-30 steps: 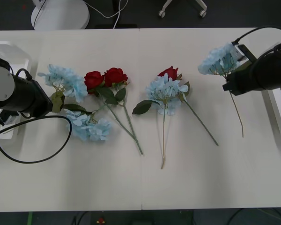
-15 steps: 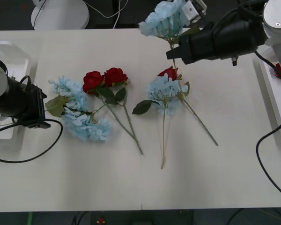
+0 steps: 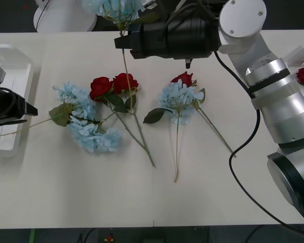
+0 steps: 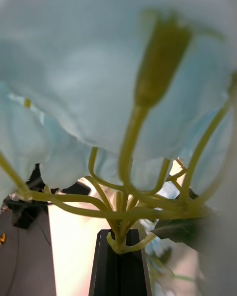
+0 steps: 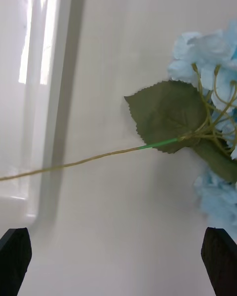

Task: Put the red flowers into the right box and the blue flowers into the left box

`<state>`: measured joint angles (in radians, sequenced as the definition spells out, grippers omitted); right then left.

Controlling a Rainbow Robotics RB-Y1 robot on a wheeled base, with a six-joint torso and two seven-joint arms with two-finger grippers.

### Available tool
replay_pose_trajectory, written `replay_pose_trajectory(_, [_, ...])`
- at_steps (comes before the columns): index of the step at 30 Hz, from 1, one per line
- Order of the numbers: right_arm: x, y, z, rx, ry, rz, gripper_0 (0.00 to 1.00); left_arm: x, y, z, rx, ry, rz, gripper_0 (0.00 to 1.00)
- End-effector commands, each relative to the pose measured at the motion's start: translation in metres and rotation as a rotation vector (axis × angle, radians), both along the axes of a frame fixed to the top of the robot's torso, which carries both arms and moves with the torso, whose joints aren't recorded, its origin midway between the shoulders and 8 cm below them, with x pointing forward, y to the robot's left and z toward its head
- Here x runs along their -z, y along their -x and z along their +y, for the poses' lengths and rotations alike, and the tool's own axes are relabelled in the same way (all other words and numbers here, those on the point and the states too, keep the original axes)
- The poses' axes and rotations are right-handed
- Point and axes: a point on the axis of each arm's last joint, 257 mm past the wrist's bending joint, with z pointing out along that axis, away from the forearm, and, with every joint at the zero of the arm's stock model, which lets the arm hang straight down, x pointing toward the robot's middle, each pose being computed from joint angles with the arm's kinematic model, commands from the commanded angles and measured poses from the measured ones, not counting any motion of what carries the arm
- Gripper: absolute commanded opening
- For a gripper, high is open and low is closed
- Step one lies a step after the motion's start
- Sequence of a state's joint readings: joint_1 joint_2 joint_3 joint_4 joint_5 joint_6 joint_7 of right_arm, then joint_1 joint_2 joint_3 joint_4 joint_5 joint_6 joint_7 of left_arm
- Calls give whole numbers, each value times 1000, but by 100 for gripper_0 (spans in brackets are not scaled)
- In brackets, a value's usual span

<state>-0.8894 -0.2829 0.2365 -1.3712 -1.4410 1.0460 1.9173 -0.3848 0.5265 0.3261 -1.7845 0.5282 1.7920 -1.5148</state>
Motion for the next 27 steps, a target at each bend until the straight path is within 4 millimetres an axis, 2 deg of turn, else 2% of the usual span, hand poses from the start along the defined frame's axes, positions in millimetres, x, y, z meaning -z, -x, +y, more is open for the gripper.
replay_pose_trajectory(1, [-28, 28, 58, -82, -49, -86, 0, -22, -4, 9, 150, -127, -40, 100])
replay_pose_trajectory(2, [-27, 30, 62, -84, -52, -87, 0, -21, -4, 4, 161, -113, -40, 100])
replay_pose_trajectory(5, [-29, 41, 82, -101, -77, -90, 0, -27, -7, -26, 246, -55, -95, 100])
replay_pose_trajectory(8, [-31, 49, 95, -116, -86, -89, 0, -30, -10, -74, 365, 28, -187, 100])
replay_pose_trajectory(9, [-32, 50, 96, -118, -89, -90, 0, -31, -10, -83, 384, 43, -206, 100])
replay_pose_trajectory(10, [-33, 52, 100, -121, -88, -94, 0, -33, -11, -108, 431, 111, -255, 100])
replay_pose_trajectory(14, [-35, 57, 107, -131, -96, -91, 0, -42, -9, -161, 513, 299, -380, 100])
replay_pose_trajectory(16, [-35, 59, 108, -135, -97, -92, 0, -40, -1, -172, 572, 322, -421, 100])
replay_pose_trajectory(19, [-36, 58, 109, -135, -99, -95, 0, -44, 8, -172, 606, 356, -465, 100])
replay_pose_trajectory(23, [-35, 59, 108, -136, -96, -98, 0, -54, 28, -159, 629, 424, -516, 100])
replay_pose_trajectory(25, [-35, 58, 108, -135, -96, -98, 0, -65, 38, -152, 646, 462, -570, 100])
replay_pose_trajectory(27, [-35, 59, 108, -136, -95, -98, 0, -77, 46, -152, 652, 521, -613, 100])
